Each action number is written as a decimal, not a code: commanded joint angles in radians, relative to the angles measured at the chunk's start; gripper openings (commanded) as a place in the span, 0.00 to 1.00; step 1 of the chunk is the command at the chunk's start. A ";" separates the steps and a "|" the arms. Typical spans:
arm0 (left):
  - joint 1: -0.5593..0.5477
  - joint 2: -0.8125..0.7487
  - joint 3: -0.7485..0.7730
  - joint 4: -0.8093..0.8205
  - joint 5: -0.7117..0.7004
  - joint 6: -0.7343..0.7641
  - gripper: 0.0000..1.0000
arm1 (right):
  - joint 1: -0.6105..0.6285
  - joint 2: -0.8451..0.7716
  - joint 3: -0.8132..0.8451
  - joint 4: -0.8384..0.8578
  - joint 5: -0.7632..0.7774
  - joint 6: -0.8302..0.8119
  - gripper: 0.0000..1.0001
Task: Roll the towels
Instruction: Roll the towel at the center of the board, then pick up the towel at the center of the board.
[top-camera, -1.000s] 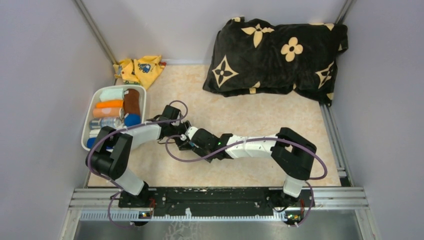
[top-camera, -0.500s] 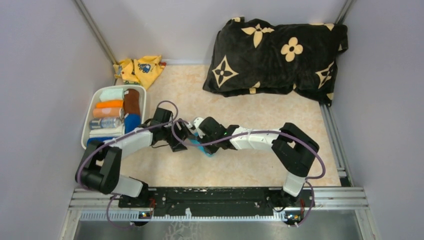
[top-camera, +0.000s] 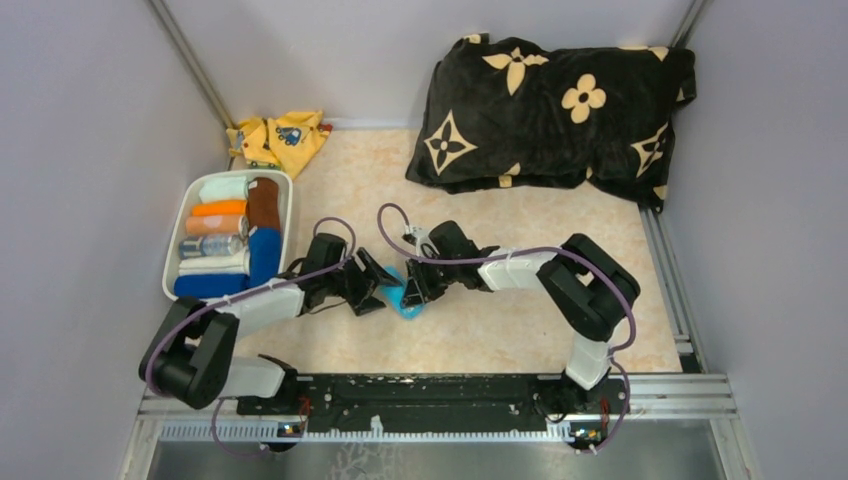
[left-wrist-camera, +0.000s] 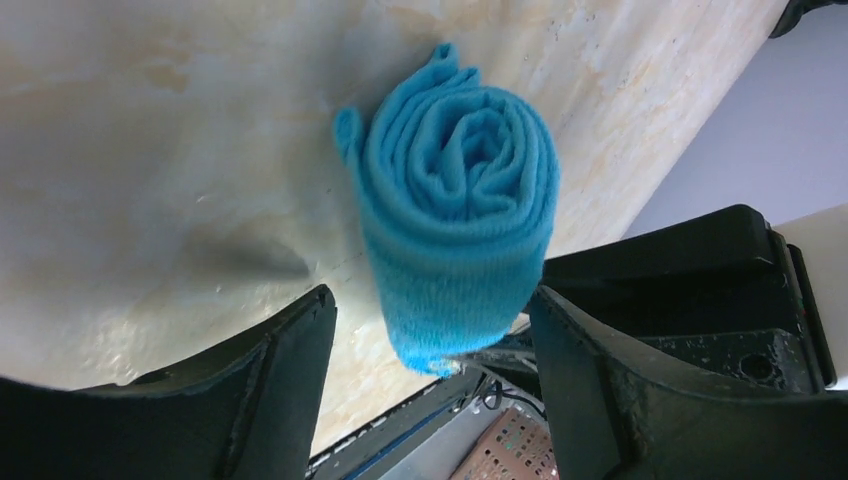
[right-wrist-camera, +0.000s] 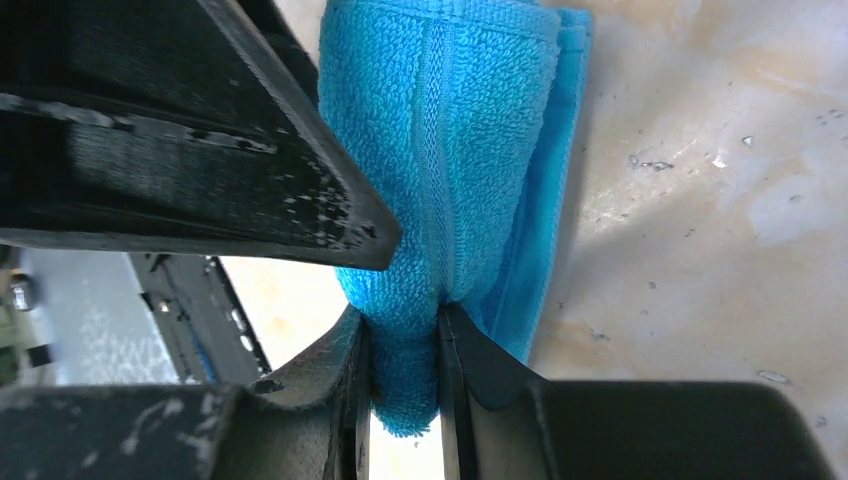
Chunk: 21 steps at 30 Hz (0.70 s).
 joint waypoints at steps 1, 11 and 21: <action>-0.027 0.076 0.016 0.171 0.003 -0.035 0.75 | -0.015 0.066 -0.061 0.007 -0.102 0.082 0.14; -0.099 0.210 0.033 0.220 -0.010 -0.059 0.58 | -0.064 0.116 -0.094 0.114 -0.150 0.188 0.14; -0.121 0.233 0.071 0.242 -0.071 -0.075 0.23 | -0.091 0.054 -0.013 0.052 -0.124 0.165 0.23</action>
